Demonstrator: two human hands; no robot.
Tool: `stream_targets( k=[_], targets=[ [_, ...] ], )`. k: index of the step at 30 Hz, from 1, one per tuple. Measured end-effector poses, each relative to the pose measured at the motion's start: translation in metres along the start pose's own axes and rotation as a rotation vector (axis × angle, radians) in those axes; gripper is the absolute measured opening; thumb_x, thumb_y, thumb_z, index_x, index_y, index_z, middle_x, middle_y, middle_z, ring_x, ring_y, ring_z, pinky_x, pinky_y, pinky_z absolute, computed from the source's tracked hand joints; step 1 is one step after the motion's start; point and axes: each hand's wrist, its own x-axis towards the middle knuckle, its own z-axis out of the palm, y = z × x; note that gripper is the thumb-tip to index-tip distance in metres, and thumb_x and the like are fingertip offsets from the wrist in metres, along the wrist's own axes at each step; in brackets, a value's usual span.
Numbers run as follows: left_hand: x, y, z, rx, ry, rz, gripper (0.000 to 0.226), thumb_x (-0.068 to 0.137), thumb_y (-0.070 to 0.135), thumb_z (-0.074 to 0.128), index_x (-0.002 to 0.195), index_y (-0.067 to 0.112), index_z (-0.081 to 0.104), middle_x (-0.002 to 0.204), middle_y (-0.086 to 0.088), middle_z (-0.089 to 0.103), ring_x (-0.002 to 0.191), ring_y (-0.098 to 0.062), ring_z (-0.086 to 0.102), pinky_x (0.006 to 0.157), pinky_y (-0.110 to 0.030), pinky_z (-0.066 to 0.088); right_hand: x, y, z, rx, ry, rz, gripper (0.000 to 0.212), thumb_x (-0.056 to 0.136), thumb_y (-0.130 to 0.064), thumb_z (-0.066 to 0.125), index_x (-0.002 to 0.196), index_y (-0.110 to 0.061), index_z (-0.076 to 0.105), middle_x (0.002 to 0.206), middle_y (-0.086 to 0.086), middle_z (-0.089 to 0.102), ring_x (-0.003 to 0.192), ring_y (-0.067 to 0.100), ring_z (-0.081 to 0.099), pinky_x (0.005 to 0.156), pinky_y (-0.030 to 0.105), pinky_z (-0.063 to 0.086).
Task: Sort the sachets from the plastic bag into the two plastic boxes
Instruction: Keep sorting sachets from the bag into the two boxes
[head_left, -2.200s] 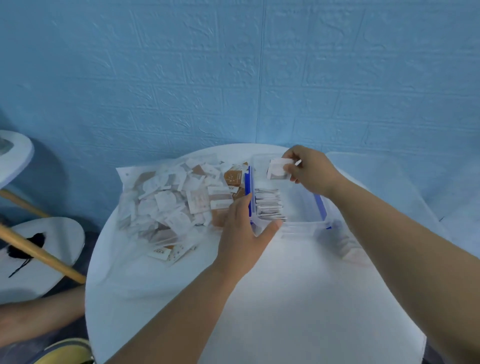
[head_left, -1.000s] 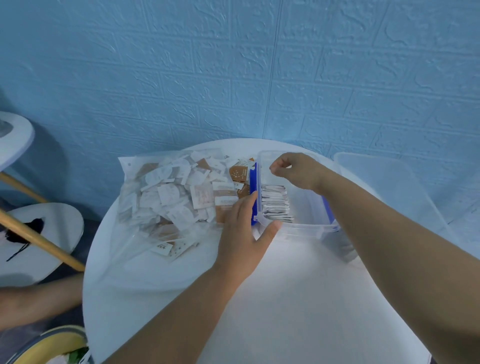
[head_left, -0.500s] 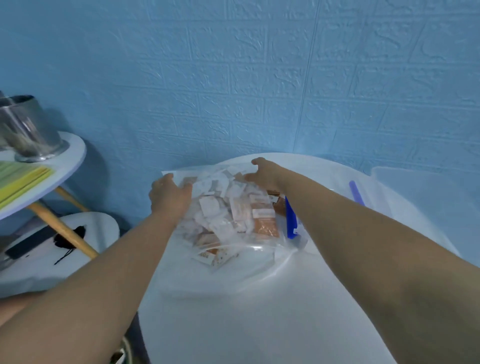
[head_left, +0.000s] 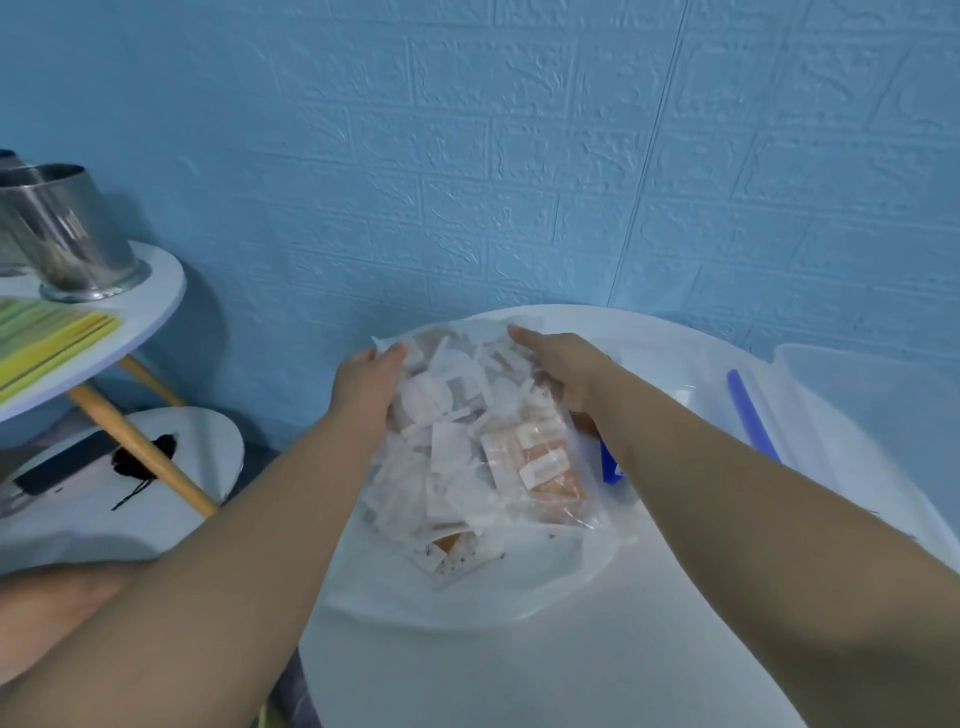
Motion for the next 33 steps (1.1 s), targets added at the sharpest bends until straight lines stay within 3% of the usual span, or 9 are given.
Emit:
stream_targets(
  k=[2, 7, 12, 19, 22, 24, 28, 30, 33],
  targets=[
    [-0.008, 0.001, -0.001, -0.052, -0.012, 0.039, 0.017, 0.086, 0.018, 0.061, 0.069, 0.014, 0.062, 0.074, -0.008, 0.062, 0.079, -0.021, 0.056, 0.072, -0.034, 0.049, -0.004, 0.002, -0.001, 0.038, -0.024, -0.06, 0.028, 0.088, -0.038, 0.06, 0.094, -0.011, 0.061, 0.079, 0.0, 0.051, 0.049, 0.01, 0.03, 0.049, 0.022, 0.028],
    [-0.025, 0.013, -0.003, 0.083, 0.061, 0.277, 0.021, 0.092, 0.023, 0.052, 0.075, 0.013, 0.056, 0.075, -0.002, 0.052, 0.075, -0.015, 0.046, 0.054, -0.015, 0.036, -0.015, 0.001, -0.014, -0.062, 0.048, -0.315, 0.024, 0.088, -0.032, 0.062, 0.07, -0.018, 0.053, 0.058, -0.002, 0.046, 0.046, 0.01, 0.039, 0.04, 0.017, 0.032],
    [-0.038, 0.026, 0.001, 0.183, 0.06, 0.448, 0.026, 0.096, 0.024, 0.044, 0.07, 0.022, 0.041, 0.067, 0.006, 0.042, 0.065, -0.012, 0.039, 0.055, -0.019, 0.033, -0.024, -0.006, -0.028, -0.074, 0.137, -0.482, 0.027, 0.092, -0.028, 0.055, 0.068, -0.018, 0.046, 0.061, -0.004, 0.041, 0.047, 0.005, 0.037, 0.047, 0.015, 0.034],
    [-0.041, 0.038, 0.004, -0.05, 0.064, 0.433, 0.019, 0.094, 0.027, 0.045, 0.075, 0.026, 0.047, 0.063, 0.004, 0.04, 0.056, -0.012, 0.037, 0.058, -0.031, 0.033, -0.032, 0.001, -0.04, -0.351, 0.03, -0.37, 0.033, 0.086, -0.035, 0.064, 0.082, -0.004, 0.052, 0.055, 0.009, 0.05, 0.041, 0.013, 0.046, 0.046, 0.021, 0.038],
    [-0.045, 0.029, 0.004, 0.112, 0.044, 0.358, 0.009, 0.093, 0.028, 0.048, 0.096, 0.02, 0.049, 0.081, 0.001, 0.049, 0.074, -0.017, 0.046, 0.068, -0.026, 0.033, -0.034, -0.003, -0.041, -0.223, 0.079, -0.468, 0.034, 0.087, -0.023, 0.063, 0.083, 0.009, 0.054, 0.049, 0.007, 0.055, 0.044, 0.021, 0.047, 0.052, 0.03, 0.044],
    [-0.048, 0.019, 0.0, 0.247, 0.008, 0.263, 0.033, 0.09, 0.033, 0.056, 0.115, 0.012, 0.049, 0.101, -0.002, 0.054, 0.092, -0.016, 0.051, 0.074, -0.022, 0.035, -0.033, -0.006, -0.04, -0.156, 0.131, -0.501, 0.038, 0.089, -0.024, 0.06, 0.086, 0.014, 0.052, 0.057, 0.01, 0.059, 0.053, 0.023, 0.052, 0.06, 0.041, 0.049],
    [-0.05, 0.015, -0.007, 0.311, -0.043, 0.301, 0.018, 0.091, 0.026, 0.054, 0.092, 0.009, 0.06, 0.093, -0.018, 0.064, 0.086, -0.03, 0.061, 0.071, -0.031, 0.041, -0.033, -0.005, -0.034, -0.089, 0.089, -0.431, 0.035, 0.093, -0.035, 0.053, 0.093, 0.0, 0.054, 0.081, 0.016, 0.058, 0.061, 0.02, 0.055, 0.063, 0.039, 0.05],
    [-0.053, 0.024, -0.004, 0.202, -0.054, 0.331, 0.013, 0.094, 0.024, 0.051, 0.087, 0.014, 0.056, 0.077, -0.01, 0.06, 0.067, -0.024, 0.056, 0.069, -0.032, 0.043, -0.037, -0.002, -0.036, -0.278, 0.016, -0.291, 0.035, 0.084, -0.046, 0.061, 0.096, -0.016, 0.049, 0.075, 0.012, 0.062, 0.055, 0.018, 0.054, 0.059, 0.031, 0.047],
    [-0.053, 0.033, 0.002, 0.123, -0.043, 0.361, 0.013, 0.095, 0.026, 0.048, 0.093, 0.016, 0.056, 0.074, 0.002, 0.054, 0.063, -0.014, 0.051, 0.067, -0.031, 0.045, -0.041, 0.001, -0.037, -0.676, -0.033, -0.278, 0.036, 0.081, -0.042, 0.066, 0.069, -0.012, 0.05, 0.051, 0.003, 0.057, 0.039, 0.012, 0.047, 0.055, 0.024, 0.044]
  ],
)
